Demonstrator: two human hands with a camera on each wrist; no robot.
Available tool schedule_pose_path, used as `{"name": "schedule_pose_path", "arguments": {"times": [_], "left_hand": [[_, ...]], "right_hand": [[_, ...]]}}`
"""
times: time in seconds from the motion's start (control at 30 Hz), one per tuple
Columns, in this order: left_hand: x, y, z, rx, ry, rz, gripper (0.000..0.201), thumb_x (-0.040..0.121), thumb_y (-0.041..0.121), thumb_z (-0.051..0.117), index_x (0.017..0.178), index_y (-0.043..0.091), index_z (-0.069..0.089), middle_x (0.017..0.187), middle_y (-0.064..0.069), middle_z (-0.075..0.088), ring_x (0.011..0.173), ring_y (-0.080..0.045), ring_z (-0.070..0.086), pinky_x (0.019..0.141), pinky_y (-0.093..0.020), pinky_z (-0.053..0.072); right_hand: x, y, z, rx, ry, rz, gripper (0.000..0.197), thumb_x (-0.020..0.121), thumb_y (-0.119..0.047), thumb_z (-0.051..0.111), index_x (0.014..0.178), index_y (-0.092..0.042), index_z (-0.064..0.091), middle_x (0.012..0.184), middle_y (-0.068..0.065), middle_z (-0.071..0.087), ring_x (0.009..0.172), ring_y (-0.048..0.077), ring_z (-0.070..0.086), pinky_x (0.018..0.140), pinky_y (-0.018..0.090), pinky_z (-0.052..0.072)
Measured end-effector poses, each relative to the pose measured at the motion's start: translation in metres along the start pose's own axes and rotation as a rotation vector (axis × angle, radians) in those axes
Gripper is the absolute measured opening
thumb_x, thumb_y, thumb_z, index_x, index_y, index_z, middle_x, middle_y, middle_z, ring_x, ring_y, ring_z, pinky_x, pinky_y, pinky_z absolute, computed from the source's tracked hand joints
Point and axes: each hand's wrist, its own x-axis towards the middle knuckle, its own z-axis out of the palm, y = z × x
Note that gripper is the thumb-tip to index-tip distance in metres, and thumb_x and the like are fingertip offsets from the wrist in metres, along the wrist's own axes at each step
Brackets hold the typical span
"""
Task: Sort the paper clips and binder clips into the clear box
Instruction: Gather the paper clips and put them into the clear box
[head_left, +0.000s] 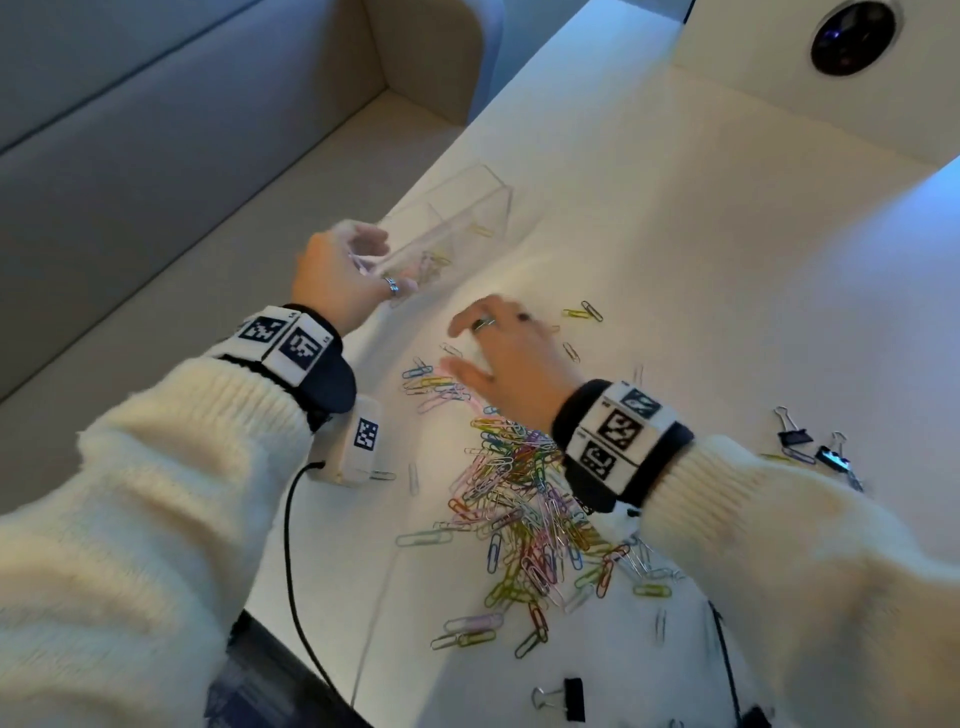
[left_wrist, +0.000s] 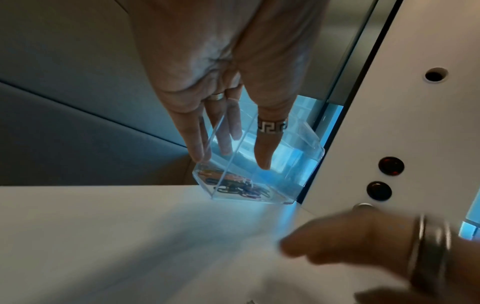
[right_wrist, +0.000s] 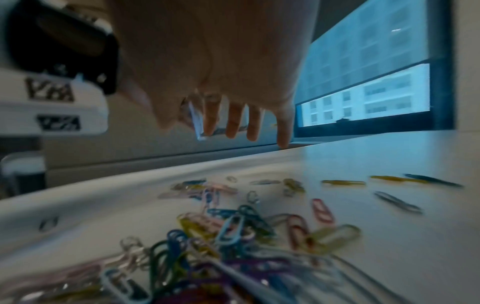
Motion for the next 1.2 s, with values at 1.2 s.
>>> {"name": "schedule_pose_path", "arguments": {"times": [1.2], "left_hand": [[-0.040, -0.046, 0.001, 0.021, -0.009, -0.044, 0.054, 0.068, 0.012, 0.079, 0.116, 0.007, 0.054, 0.110, -0.004, 0.062, 0.094, -0.019, 0.056, 0.079, -0.028, 0.043]], "right_hand": [[0.007, 0.058, -0.026, -0.160, -0.327, 0.522, 0.066, 0.094, -0.052, 0.030, 0.147, -0.024, 0.004, 0.156, 0.006, -0.005, 0.143, 0.033, -0.002, 0.114, 0.053, 0.012]]}}
